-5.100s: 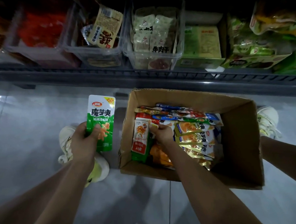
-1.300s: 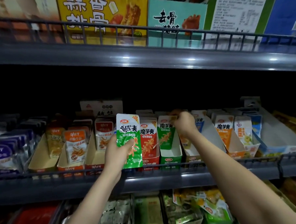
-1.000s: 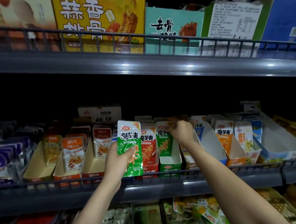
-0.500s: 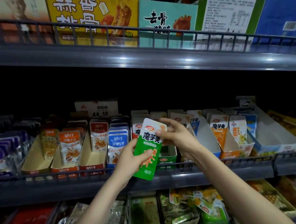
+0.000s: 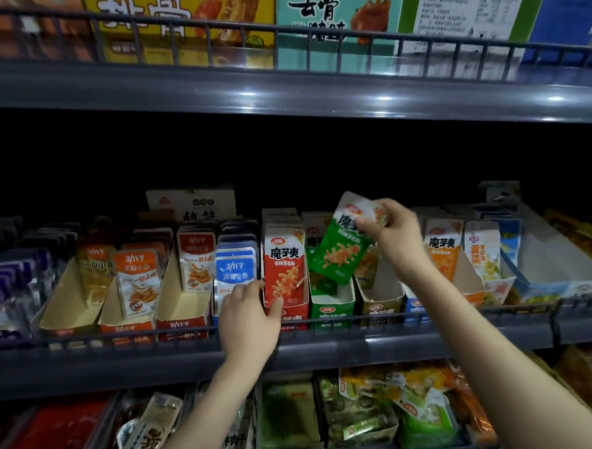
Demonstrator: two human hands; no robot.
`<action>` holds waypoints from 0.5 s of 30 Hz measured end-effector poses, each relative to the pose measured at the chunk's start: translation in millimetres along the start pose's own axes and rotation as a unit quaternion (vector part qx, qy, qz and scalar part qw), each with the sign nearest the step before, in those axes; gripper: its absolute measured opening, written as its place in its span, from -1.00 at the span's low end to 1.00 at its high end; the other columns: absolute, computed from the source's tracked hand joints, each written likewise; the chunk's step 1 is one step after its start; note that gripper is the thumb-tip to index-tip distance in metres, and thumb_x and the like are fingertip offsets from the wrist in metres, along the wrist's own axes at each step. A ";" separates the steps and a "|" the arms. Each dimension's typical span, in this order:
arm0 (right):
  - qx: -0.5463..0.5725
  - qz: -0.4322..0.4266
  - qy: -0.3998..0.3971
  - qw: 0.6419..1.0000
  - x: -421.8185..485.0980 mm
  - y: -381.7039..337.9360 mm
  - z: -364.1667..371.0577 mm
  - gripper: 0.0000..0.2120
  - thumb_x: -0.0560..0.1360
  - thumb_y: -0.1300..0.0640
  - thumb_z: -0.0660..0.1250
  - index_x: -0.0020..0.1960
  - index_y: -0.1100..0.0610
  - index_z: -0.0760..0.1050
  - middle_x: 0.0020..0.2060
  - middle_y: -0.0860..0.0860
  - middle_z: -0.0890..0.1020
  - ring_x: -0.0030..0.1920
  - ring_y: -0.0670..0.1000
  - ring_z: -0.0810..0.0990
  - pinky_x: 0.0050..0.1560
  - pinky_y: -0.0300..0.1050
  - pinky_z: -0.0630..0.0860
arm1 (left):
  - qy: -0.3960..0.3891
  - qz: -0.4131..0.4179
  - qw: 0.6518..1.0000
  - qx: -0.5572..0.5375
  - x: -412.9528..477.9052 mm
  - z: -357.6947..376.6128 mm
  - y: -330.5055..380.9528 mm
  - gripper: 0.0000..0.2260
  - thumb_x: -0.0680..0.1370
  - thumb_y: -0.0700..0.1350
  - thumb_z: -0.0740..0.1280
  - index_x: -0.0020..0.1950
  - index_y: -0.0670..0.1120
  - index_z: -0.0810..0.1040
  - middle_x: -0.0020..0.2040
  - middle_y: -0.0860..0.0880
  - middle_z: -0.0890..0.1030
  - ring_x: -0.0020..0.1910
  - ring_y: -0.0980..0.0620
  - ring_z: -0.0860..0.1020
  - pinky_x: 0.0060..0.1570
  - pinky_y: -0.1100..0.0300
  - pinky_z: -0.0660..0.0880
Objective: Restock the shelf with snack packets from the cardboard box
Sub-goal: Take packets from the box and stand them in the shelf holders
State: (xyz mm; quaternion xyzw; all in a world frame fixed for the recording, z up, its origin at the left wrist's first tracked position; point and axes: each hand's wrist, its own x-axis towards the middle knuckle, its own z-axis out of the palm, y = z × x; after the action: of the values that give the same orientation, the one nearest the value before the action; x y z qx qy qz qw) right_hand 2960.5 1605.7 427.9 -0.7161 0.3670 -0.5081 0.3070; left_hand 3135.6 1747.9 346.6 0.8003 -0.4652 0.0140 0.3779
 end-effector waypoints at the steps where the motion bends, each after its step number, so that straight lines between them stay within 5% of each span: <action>1: -0.023 -0.004 -0.011 1.000 -0.9 2.3 9.1 -0.71 0.51 0.18 0.38 0.21 0.21 0.48 0.07 0.03 0.56 0.08 0.01 0.51 -0.09 -0.14 0.43 | 0.001 -0.002 1.000 0.006 -0.4 3.7 0.2 -0.56 0.55 0.11 0.28 0.36 -0.06 0.43 0.23 -0.04 0.52 0.20 -0.01 0.47 0.14 0.16 0.40; 4: -0.046 0.009 -0.060 0.997 -7.1 11.7 32.1 -0.83 0.52 0.13 0.37 0.10 0.08 0.48 -0.01 -0.02 0.58 0.07 0.07 0.58 -0.10 -0.06 0.53 | 0.021 -0.012 1.000 0.001 -1.2 9.6 1.3 -0.55 0.55 0.09 0.30 0.37 -0.10 0.42 0.21 -0.05 0.53 0.18 -0.02 0.49 0.15 0.15 0.39; 9: -0.190 0.024 -0.078 0.978 -5.7 32.0 38.8 -0.64 0.48 -0.04 0.40 0.25 0.01 0.49 0.17 0.03 0.59 0.14 0.08 0.55 -0.01 -0.02 0.53 | 0.035 -0.029 0.999 -0.027 -0.2 11.9 -0.7 -0.56 0.53 0.07 0.34 0.35 -0.10 0.46 0.16 -0.05 0.56 0.12 -0.01 0.51 0.05 0.16 0.42; 15: -0.316 -0.083 -0.096 0.940 2.5 29.1 30.3 -0.57 0.48 0.03 0.41 0.32 0.03 0.45 0.16 0.04 0.59 0.19 0.07 0.50 -0.11 -0.18 0.29 | 0.024 -0.035 0.999 -0.028 0.5 12.4 -4.4 -0.57 0.54 0.08 0.32 0.37 -0.03 0.46 0.17 -0.04 0.54 0.13 0.00 0.49 0.05 0.17 0.42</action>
State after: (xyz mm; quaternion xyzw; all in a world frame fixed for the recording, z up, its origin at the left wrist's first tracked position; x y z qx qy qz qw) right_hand 2983.7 1589.9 396.6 -0.8495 0.4170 -0.3184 0.0553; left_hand 3135.2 1741.2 335.3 0.8044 -0.4280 0.0071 0.4119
